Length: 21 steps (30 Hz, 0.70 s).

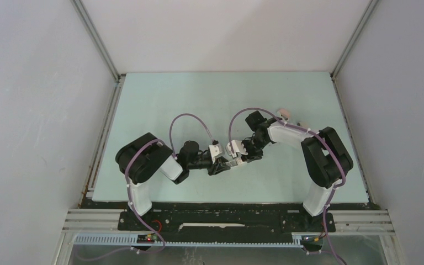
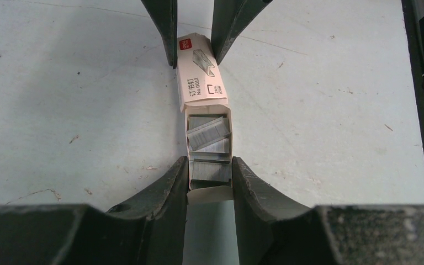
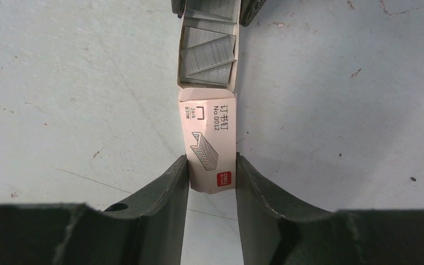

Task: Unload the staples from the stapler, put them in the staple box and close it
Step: Close the staple box at the center of the board.

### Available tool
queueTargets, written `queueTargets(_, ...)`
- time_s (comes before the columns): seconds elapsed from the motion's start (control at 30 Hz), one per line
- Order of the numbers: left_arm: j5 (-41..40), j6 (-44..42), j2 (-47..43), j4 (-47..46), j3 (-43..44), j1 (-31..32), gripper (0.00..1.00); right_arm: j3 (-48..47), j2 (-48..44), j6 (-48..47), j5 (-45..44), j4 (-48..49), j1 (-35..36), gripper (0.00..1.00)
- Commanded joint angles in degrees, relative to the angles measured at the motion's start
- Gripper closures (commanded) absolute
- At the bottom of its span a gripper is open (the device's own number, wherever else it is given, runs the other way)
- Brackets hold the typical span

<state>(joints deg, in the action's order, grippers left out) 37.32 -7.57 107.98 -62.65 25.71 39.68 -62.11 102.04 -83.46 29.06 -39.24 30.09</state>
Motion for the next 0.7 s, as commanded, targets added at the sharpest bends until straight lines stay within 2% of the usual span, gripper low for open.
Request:
queueTargets(0.0,1.9,-1.1,-2.2,0.1,-0.5,0.5,0.63,-0.8,1.2,-0.7,-0.4,2.3,0.1,0.57)
queueTargets(0.67,-4.1,-1.7,-2.1,-2.7,-1.4,0.9,0.63,-0.8,0.6,-4.9,-0.7,-1.9,0.9,0.56)
